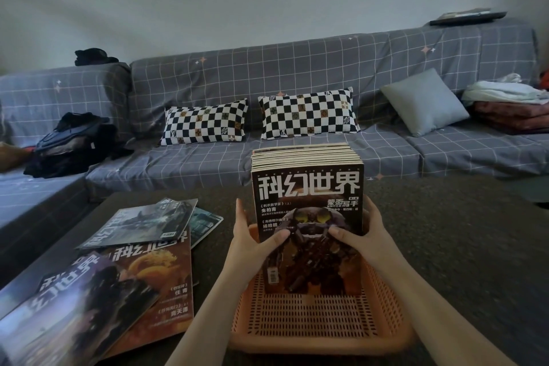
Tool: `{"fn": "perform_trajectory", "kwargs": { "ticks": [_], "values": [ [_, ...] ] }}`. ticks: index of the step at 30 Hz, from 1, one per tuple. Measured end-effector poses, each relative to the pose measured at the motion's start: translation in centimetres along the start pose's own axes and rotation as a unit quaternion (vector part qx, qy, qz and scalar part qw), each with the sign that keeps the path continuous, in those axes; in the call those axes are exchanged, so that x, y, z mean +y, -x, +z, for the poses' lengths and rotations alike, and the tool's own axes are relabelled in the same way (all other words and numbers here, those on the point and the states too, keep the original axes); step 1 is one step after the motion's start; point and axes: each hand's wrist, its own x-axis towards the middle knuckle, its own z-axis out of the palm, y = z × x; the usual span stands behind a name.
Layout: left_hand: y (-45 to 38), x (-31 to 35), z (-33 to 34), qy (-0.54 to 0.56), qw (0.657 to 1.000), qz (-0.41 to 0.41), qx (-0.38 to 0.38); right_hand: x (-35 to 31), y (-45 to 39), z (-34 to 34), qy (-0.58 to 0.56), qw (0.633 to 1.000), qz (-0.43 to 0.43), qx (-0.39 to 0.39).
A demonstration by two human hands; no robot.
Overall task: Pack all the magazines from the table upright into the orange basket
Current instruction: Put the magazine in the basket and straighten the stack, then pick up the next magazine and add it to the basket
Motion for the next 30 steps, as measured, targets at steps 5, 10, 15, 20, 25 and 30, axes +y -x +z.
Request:
{"fn": "perform_trajectory", "kwargs": {
  "ticks": [5,10,15,20,25,30],
  "values": [
    [3.1,-0.3,0.3,-0.048,0.998,-0.004,0.036,0.6,2.6,0.5,-0.011,0.999,0.006,0.05],
    [4.7,-1.5,0.9,-0.05,0.994,0.002,0.1,0.8,5.7,1.9,-0.02,0.988,0.03,0.153],
    [6.9,-1.3,1.5,-0.1,0.989,-0.039,0.106,0.4,7.9,3.1,-0.016,0.984,0.058,0.167],
    [8.8,-0.9,1.5,-0.118,0.988,-0.028,0.099,0.2,9.5,4.5,0.0,0.996,0.061,0.071],
    [10.3,-0.5,0.2,-0.084,0.992,-0.021,0.088,-0.7,10.6,6.2,0.02,0.998,0.05,0.013],
    [11.8,-0.4,-3.0,-0.061,0.991,-0.019,0.121,-2.0,11.1,9.4,0.032,0.998,0.02,-0.045]
  ]
}}
